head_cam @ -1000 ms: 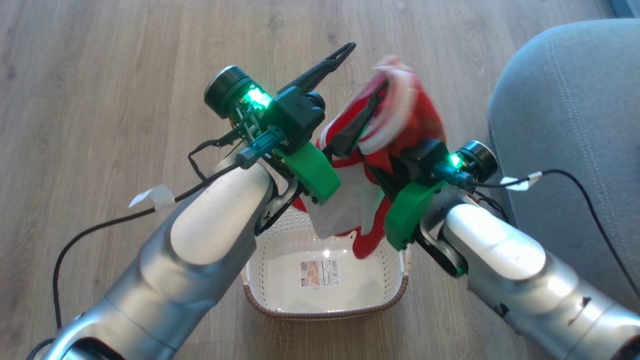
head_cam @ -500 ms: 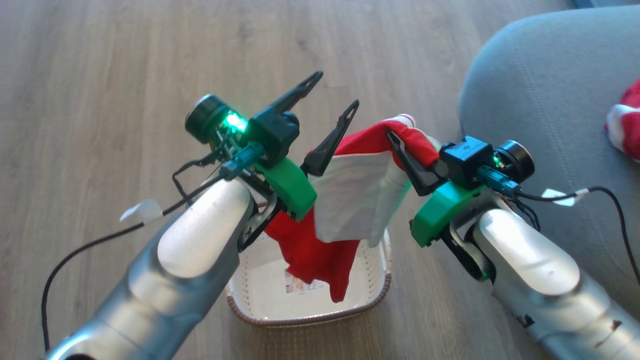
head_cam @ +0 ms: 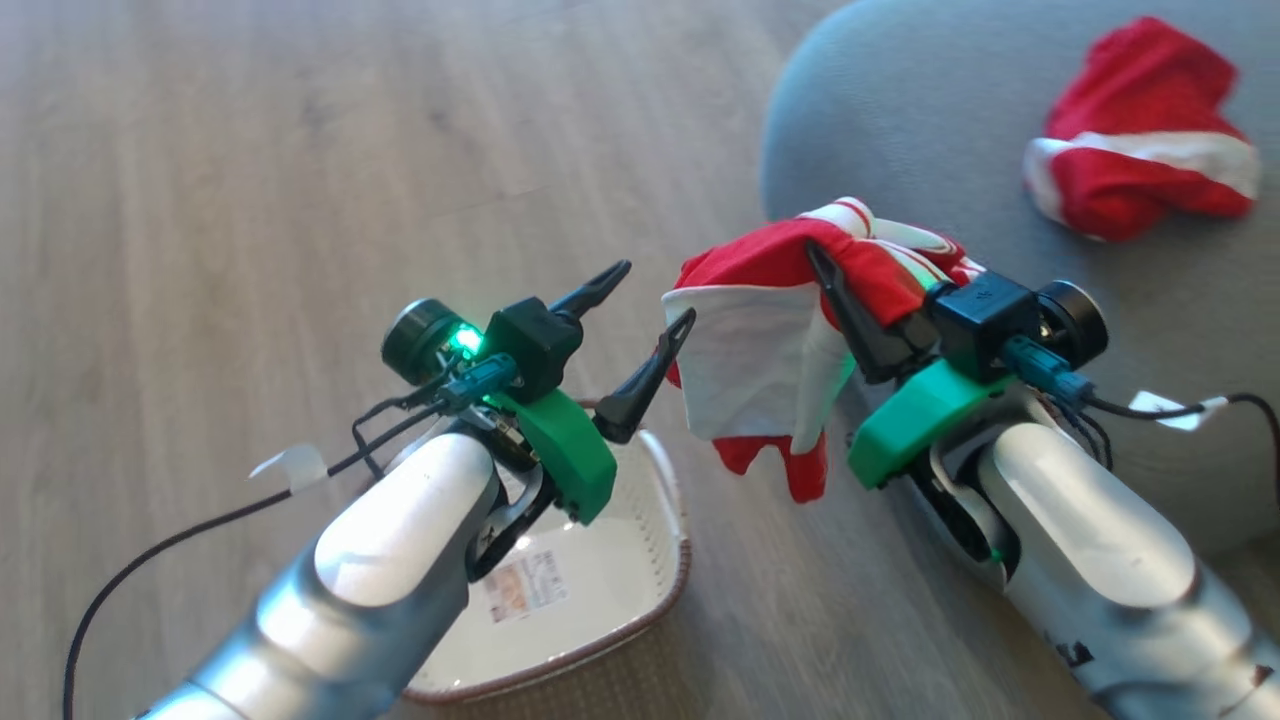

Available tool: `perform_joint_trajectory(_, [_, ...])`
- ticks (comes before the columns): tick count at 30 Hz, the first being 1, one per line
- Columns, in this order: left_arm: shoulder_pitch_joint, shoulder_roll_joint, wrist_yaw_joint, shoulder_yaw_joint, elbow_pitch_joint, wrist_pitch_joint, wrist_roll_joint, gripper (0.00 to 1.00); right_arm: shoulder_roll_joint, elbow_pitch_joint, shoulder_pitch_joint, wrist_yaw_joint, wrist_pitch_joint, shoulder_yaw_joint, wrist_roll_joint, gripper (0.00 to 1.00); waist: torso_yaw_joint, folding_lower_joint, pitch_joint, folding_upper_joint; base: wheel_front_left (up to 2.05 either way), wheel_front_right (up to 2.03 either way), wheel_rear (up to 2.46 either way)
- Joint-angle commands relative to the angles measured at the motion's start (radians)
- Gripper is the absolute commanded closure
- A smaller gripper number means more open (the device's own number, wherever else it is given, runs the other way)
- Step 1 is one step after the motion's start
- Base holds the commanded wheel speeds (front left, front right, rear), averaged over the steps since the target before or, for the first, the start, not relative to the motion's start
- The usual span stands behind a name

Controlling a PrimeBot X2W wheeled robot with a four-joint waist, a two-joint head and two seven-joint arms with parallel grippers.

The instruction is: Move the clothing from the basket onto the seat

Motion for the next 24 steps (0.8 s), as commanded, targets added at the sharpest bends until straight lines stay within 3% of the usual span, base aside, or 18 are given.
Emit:
perform_joint_trajectory(1, [-0.028, 0.029, -0.006, 0.02, -0.018, -0.005, -0.027, 0.0, -0.007, -0.043, 0.013, 0.002, -0.013, -0.016, -0.011, 1.0, -0.065, 0.0, -0.013, 0.0, 0.0, 0.0, 0.0])
perform_joint_trajectory(14, [0.009, 0.029, -0.006, 0.003, -0.026, -0.005, -0.074, 0.0, -0.023, -0.121, 0.076, 0.002, -0.013, -0.083, -0.023, 1.0, -0.228, 0.0, -0.036, 0.0, 0.0, 0.0, 0.0])
perform_joint_trajectory(24, [0.003, 0.015, -0.006, -0.017, -0.039, -0.005, -0.058, 0.0, -0.035, -0.212, 0.157, 0.002, -0.013, -0.216, -0.077, 1.0, -0.249, 0.0, -0.006, 0.0, 0.0, 0.0, 0.0])
